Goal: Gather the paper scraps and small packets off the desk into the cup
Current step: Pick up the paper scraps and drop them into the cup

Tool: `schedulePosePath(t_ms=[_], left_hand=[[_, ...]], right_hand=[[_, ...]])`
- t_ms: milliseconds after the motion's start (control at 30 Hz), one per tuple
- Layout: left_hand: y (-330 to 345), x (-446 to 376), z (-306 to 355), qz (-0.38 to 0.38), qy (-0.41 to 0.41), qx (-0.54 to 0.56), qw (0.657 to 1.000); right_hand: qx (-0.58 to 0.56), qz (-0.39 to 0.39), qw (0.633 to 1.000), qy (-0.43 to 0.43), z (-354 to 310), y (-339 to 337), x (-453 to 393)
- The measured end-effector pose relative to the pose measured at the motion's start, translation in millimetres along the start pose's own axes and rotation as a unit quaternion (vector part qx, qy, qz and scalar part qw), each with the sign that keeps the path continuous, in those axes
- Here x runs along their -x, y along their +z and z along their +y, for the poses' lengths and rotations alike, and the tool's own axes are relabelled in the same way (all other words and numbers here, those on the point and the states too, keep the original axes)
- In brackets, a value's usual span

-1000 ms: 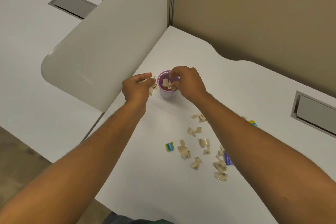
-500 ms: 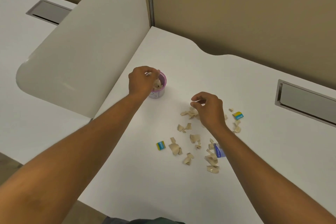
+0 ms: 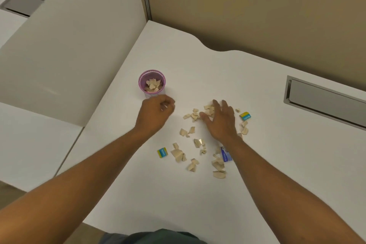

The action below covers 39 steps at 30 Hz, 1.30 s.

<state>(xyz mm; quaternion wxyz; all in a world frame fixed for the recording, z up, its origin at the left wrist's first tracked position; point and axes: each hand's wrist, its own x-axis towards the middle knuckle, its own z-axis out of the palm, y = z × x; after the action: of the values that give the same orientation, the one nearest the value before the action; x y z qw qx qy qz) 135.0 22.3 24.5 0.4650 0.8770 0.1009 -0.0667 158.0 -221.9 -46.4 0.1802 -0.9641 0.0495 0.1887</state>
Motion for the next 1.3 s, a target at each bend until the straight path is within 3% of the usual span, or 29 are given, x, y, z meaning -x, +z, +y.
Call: schedulePosePath(t_ms=[100,233,367,500,700,833,967,1100,1300], left_hand=[[25,17,-26,-0.097,0.021,-0.121,0.988],[40,23,-55,-0.175,0.055,-0.272,0.944],[41,16,-72,-0.212,0.089,-0.397,0.889],[38,10,-79,-0.222,0.097,-0.436,0.867],[35,7,-82,-0.206,0.107,-0.417,0.879],[25,9,-89,-0.147,0.103,-0.382,0.906],[18,12,-105,-0.157,0.079,-0.415,0.893],[16,9,-115,-0.165,0.094,-0.417,0.889],[17,5,-122,-0.183,0.094,-0.408,0.889]], right_hand=[[0.054,-0.023,0.997,-0.054,-12,18,4],[0.117,-0.02,0.983,-0.14,-22,35,17],[0.179,-0.002,0.969,-0.171,-20,37,26],[0.172,0.018,0.964,-0.202,-15,25,33],[0.142,-0.001,0.967,-0.21,-20,17,25],[-0.012,0.001,0.992,-0.123,-23,13,21],[-0.141,0.038,0.987,-0.072,-40,-7,24],[-0.217,0.06,0.968,-0.116,-91,-38,22],[-0.167,0.071,0.955,-0.233,-184,-63,-7]])
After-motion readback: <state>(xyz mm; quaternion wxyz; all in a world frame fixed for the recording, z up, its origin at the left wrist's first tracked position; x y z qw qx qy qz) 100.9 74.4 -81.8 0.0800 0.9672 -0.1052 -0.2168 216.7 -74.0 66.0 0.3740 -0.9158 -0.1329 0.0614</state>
